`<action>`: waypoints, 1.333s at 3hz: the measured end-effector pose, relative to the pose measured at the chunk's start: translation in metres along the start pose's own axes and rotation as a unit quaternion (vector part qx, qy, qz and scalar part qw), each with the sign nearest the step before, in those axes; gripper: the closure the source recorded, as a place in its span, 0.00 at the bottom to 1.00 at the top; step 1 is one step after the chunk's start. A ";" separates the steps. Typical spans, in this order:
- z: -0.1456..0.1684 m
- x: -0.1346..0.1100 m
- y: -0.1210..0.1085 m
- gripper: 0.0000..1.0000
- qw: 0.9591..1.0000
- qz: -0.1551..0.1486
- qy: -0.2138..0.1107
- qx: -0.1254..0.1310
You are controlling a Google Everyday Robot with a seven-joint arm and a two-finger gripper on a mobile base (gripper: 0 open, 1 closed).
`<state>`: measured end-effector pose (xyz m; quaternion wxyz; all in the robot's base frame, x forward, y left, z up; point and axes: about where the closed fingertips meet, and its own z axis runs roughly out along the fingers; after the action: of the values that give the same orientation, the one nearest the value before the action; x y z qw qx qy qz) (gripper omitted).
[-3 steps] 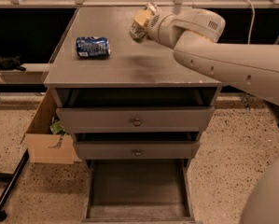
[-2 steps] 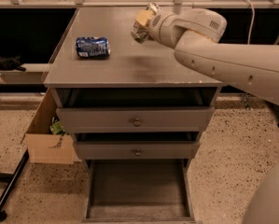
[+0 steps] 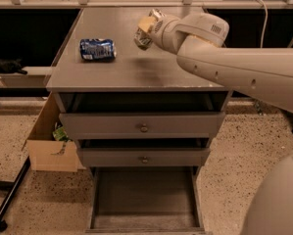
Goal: Pick 7up can from bottom drawer and place on counter
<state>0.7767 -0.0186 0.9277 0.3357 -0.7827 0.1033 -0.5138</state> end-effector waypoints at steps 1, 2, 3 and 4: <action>0.007 -0.007 0.009 1.00 1.000 -0.014 -0.004 -0.021; 0.005 -0.009 0.013 1.00 0.999 -0.019 -0.005 -0.030; 0.004 -0.010 0.013 0.97 0.999 -0.019 -0.005 -0.031; 0.004 -0.010 0.013 0.75 0.999 -0.019 -0.005 -0.031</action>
Offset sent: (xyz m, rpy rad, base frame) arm 0.0044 0.0003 -0.0110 -0.0386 0.0140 -0.0163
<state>0.7786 -0.0219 0.9113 0.3015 -0.7974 0.1023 -0.5125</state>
